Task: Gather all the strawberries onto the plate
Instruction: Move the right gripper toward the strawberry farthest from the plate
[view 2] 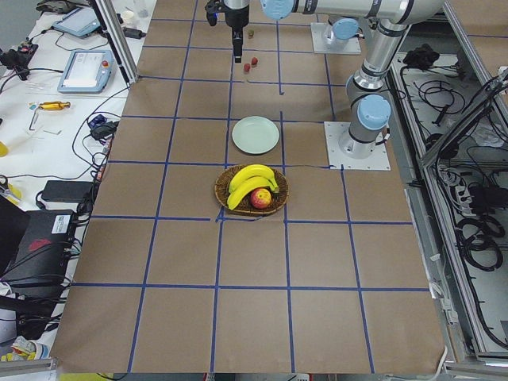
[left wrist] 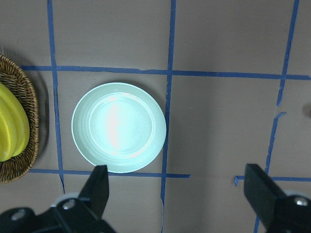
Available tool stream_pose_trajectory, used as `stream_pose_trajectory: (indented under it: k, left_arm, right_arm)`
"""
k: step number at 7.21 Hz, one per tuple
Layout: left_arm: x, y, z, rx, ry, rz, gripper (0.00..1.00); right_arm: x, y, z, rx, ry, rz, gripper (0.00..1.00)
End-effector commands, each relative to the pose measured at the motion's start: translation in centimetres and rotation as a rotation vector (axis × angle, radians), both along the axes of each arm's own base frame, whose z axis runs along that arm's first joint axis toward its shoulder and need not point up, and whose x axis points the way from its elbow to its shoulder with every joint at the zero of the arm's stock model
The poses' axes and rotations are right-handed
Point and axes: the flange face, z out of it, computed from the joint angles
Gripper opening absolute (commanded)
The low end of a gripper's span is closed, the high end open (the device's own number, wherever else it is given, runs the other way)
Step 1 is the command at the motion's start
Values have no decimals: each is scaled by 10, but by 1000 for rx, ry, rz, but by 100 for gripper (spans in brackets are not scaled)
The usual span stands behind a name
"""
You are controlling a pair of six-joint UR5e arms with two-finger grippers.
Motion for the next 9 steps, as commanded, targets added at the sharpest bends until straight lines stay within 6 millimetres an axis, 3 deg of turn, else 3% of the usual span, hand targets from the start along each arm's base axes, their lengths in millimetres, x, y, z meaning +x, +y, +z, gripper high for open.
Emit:
stream_pose_trajectory:
  k: [1, 3, 4, 6, 7, 8, 9]
  left_arm:
    - [0, 0, 0, 0, 0, 0, 100]
    - [0, 0, -1, 1, -1, 0, 100]
    - [0, 0, -1, 3, -1, 0, 100]
    - [0, 0, -4, 7, -1, 0, 100]
    - [0, 1, -5, 12, 0, 0, 100]
    - [-1, 0, -7, 13, 0, -2, 100]
    - [-5, 1, -8, 16, 0, -9, 100]
  right_arm:
    - [0, 0, -1, 1, 0, 0, 100]
    - [-2, -7, -10, 15, 4, 12, 100]
    - [-8, -18, -27, 47, 5, 10, 100]
    - [-20, -42, -76, 112, 1, 55, 100]
    - [-49, -47, -100, 141, -17, 51, 100]
    - [-77, -53, -134, 123, -26, 48, 100]
    - [-79, -43, -185, 118, -25, 58, 100]
